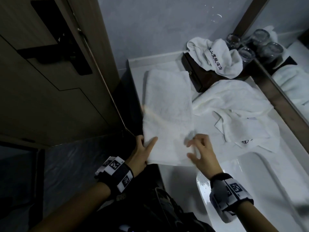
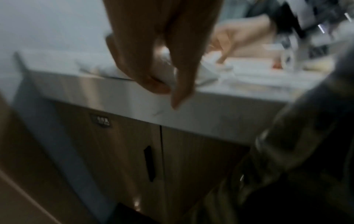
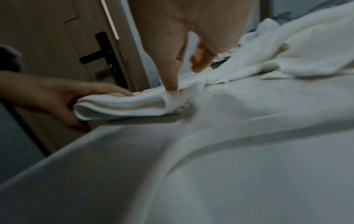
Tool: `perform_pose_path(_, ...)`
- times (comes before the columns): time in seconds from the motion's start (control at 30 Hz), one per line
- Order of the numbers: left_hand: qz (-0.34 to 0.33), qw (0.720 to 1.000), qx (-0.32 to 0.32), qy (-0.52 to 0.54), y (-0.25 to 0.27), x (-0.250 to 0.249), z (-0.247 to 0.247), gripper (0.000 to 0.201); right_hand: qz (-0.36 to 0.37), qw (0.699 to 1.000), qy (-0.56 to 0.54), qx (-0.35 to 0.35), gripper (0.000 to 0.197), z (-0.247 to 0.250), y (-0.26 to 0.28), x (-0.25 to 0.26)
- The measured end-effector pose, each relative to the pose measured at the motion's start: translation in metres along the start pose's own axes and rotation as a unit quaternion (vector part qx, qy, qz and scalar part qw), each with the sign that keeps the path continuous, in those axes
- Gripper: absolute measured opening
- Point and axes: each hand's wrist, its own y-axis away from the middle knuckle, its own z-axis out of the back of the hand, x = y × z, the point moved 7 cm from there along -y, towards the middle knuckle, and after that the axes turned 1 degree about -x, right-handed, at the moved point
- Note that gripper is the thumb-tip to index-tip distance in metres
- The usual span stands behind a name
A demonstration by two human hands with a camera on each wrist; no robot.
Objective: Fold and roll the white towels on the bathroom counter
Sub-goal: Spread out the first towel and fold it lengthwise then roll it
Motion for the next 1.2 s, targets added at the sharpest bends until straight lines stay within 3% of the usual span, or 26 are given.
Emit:
perform_pose_path(0.07,-0.023,0.990,-0.142,-0.014,0.002,-0.004,0.023,0.052,0.081,0.995,0.017,0.057,0.030,-0.009,0.004,0.020)
perform_pose_path(0.13,-0.117,0.972,-0.105,-0.175,0.001,-0.027,0.020,0.043,0.098,0.986,0.048,0.129,0.063,-0.024,0.007,0.028)
perform_pose_path(0.2,-0.204,0.932,-0.080,-0.288,0.000,-0.037,0.022,0.040,0.099,0.974,0.108,0.173,0.087,-0.039,0.008,0.028)
perform_pose_path(0.27,-0.229,0.952,-0.018,-0.201,-0.002,-0.042,0.027,0.044,0.093,0.968,0.146,0.182,0.087,-0.045,0.008,0.024)
perform_pose_path(0.33,-0.197,0.979,0.028,-0.040,-0.009,-0.031,0.035,0.045,0.093,0.970,0.157,0.164,0.076,-0.042,0.007,0.018)
perform_pose_path(0.4,-0.161,0.984,0.045,0.063,-0.011,-0.018,0.040,0.046,0.085,0.976,0.157,0.126,0.065,-0.030,0.003,0.013)
perform_pose_path(0.5,-0.074,0.986,0.071,0.129,-0.010,0.005,0.040,0.046,0.067,0.991,0.073,0.087,0.044,-0.011,-0.004,0.012)
perform_pose_path(0.63,-0.019,0.979,-0.038,0.200,-0.018,0.025,0.055,0.016,-0.104,0.984,-0.066,0.130,0.014,-0.009,-0.017,-0.006)
perform_pose_path(0.73,0.047,0.967,-0.098,0.232,-0.027,0.034,0.055,0.020,-0.187,0.971,-0.125,0.080,0.043,-0.010,-0.024,-0.015)
perform_pose_path(0.83,0.079,0.972,-0.131,0.181,-0.032,0.030,0.052,0.021,-0.235,0.964,-0.114,0.051,0.051,-0.016,-0.031,-0.018)
perform_pose_path(0.93,0.004,0.977,-0.198,0.077,-0.031,0.008,0.061,0.035,-0.264,0.959,-0.093,0.043,0.052,-0.021,-0.038,-0.022)
perform_pose_path(1.03,-0.055,0.969,-0.234,-0.049,-0.028,-0.010,0.064,0.035,-0.274,0.957,-0.087,0.032,0.048,-0.021,-0.040,-0.024)
perform_pose_path(1.13,-0.192,0.952,-0.152,-0.181,-0.025,-0.020,0.046,0.042,-0.288,0.954,-0.076,-0.012,0.037,-0.016,-0.035,-0.025)
perform_pose_path(1.2,-0.208,0.961,-0.068,-0.169,-0.023,-0.006,0.034,0.058,-0.228,0.972,-0.006,-0.057,0.046,-0.007,-0.033,-0.014)
